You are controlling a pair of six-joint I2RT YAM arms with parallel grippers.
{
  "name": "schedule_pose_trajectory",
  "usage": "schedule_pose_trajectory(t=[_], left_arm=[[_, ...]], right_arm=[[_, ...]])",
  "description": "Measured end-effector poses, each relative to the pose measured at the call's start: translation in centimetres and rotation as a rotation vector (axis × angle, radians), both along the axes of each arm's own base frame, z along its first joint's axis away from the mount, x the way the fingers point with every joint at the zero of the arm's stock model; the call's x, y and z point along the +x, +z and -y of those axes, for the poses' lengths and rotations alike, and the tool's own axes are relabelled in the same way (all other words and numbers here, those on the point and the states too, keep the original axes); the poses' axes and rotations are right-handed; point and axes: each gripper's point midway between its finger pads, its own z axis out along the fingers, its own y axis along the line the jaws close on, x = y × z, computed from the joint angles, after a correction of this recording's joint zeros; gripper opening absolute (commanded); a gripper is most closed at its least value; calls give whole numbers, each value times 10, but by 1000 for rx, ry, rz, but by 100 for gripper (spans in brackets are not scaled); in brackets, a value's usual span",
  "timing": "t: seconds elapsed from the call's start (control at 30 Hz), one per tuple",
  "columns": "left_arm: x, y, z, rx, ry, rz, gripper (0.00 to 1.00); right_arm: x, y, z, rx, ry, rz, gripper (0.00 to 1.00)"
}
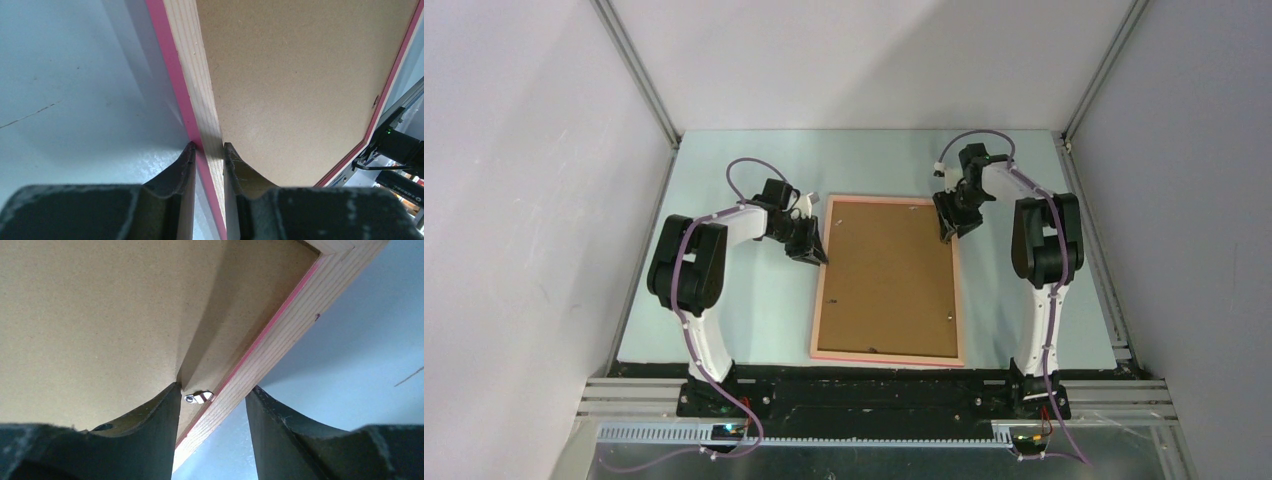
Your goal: Put the photo into the frame
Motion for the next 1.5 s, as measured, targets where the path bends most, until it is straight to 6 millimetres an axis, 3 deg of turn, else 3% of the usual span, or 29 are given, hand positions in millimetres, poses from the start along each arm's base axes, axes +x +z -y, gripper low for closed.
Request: schedule_pose_trajectory(t=[0.2,0.47,0.9,1.5], left_arm=[[0,0,0,0,0,0,0],[0,0,0,0,0,0,0],[0,0,0,0,0,0,0],[1,1,-2,-3,11,0,0]], right_arm=[[-1,-1,1,-50,11,14,45],[-1,0,3,-54,-4,9,42],[-1,1,5,-73,-14,-1,27],[-2,3,8,-154,207,-1,19]])
